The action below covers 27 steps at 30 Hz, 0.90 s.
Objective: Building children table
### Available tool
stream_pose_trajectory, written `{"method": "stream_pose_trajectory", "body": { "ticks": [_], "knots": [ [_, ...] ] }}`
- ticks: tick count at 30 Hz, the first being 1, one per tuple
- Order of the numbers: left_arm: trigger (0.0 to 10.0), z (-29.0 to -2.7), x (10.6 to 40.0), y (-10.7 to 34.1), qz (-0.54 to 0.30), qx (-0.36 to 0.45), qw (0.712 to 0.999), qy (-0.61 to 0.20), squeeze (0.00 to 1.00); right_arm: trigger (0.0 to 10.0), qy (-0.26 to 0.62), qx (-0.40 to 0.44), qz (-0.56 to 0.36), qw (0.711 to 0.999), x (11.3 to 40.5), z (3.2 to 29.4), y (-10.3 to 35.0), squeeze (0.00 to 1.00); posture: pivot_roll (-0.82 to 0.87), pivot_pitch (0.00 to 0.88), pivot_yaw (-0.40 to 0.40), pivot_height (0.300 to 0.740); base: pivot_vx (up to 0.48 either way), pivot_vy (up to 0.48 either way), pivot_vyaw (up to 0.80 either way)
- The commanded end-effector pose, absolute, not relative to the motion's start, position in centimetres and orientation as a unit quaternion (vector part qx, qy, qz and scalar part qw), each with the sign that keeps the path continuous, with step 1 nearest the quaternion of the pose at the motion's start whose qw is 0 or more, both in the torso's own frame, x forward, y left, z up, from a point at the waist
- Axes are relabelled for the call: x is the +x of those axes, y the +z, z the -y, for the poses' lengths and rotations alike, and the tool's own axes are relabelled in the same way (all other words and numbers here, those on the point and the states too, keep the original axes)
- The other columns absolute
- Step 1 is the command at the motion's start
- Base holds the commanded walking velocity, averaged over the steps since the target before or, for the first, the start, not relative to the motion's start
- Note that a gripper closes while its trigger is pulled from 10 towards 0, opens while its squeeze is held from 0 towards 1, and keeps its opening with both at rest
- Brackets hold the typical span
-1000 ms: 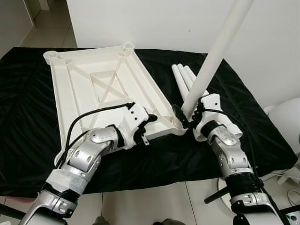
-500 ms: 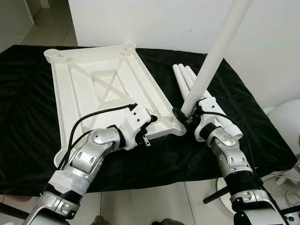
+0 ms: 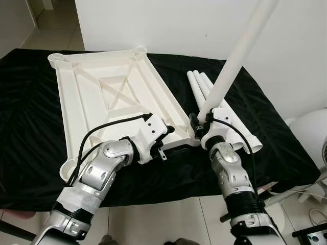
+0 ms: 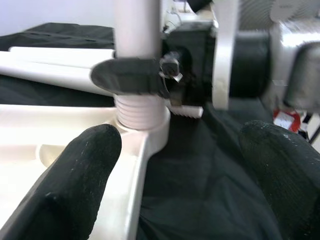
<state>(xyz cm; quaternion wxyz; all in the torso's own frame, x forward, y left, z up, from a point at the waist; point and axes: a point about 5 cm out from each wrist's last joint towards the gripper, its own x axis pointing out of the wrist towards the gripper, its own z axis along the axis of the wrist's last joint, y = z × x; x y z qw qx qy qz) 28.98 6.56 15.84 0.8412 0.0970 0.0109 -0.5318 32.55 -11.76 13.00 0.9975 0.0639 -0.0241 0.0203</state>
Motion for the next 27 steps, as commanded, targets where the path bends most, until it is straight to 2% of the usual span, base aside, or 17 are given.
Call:
{"method": "stream_pose_trajectory", "body": {
  "ticks": [1, 5, 9, 10, 21, 22, 25, 27],
  "knots": [
    [10.0, -7.0, 29.9, 15.9, -0.014, 0.100, 0.874, -0.476, 0.00, 10.0, -0.015, 0.079, 0.014, 0.997, 32.4, 12.3, 12.6, 0.00, 0.06, 0.000, -0.102, 0.740, 0.000, 0.000, 0.00],
    [10.0, -6.9, 29.8, 15.9, -0.013, 0.102, 0.872, -0.478, 0.00, 10.0, -0.015, 0.084, 0.023, 0.996, 32.1, 10.3, 13.1, 0.00, 0.06, 0.000, -0.101, 0.740, 0.000, 0.000, 0.00],
    [10.0, -6.8, 29.8, 15.9, -0.013, 0.102, 0.872, -0.479, 0.00, 10.0, 0.000, 0.078, 0.026, 0.997, 32.0, 9.8, 13.2, 0.00, 0.06, 0.000, -0.101, 0.740, 0.000, 0.000, 0.00],
    [10.0, -6.7, 29.8, 15.9, -0.012, 0.101, 0.871, -0.480, 0.00, 10.0, 0.002, 0.080, 0.028, 0.996, 32.0, 10.0, 13.2, 1.00, 0.06, 0.000, -0.101, 0.740, 0.000, 0.000, 0.00],
    [10.0, -6.8, 29.6, 15.9, -0.011, 0.095, 0.869, -0.485, 0.00, 10.0, 0.028, 0.074, 0.049, 0.996, 31.8, 11.7, 14.1, 1.00, 0.06, 0.000, -0.101, 0.740, 0.000, 0.000, 0.00],
    [10.0, -6.8, 29.6, 16.0, -0.010, 0.094, 0.868, -0.487, 0.00, 10.0, 0.051, 0.063, 0.050, 0.995, 31.8, 12.2, 14.0, 0.00, 0.06, 0.000, -0.101, 0.740, 0.000, 0.000, 0.00],
    [10.0, -6.6, 29.6, 16.1, -0.007, 0.090, 0.865, -0.493, 0.00, 10.0, 0.127, 0.023, 0.049, 0.990, 31.8, 13.3, 13.8, 0.00, 0.06, 0.000, -0.096, 0.740, 0.000, 0.000, 0.00],
    [10.0, -6.5, 29.6, 16.1, -0.007, 0.089, 0.865, -0.494, 0.00, 10.0, 0.139, 0.013, 0.048, 0.989, 31.8, 13.4, 13.8, 0.00, 0.06, 0.000, -0.095, 0.740, 0.000, 0.000, 0.00]
  ]
}}
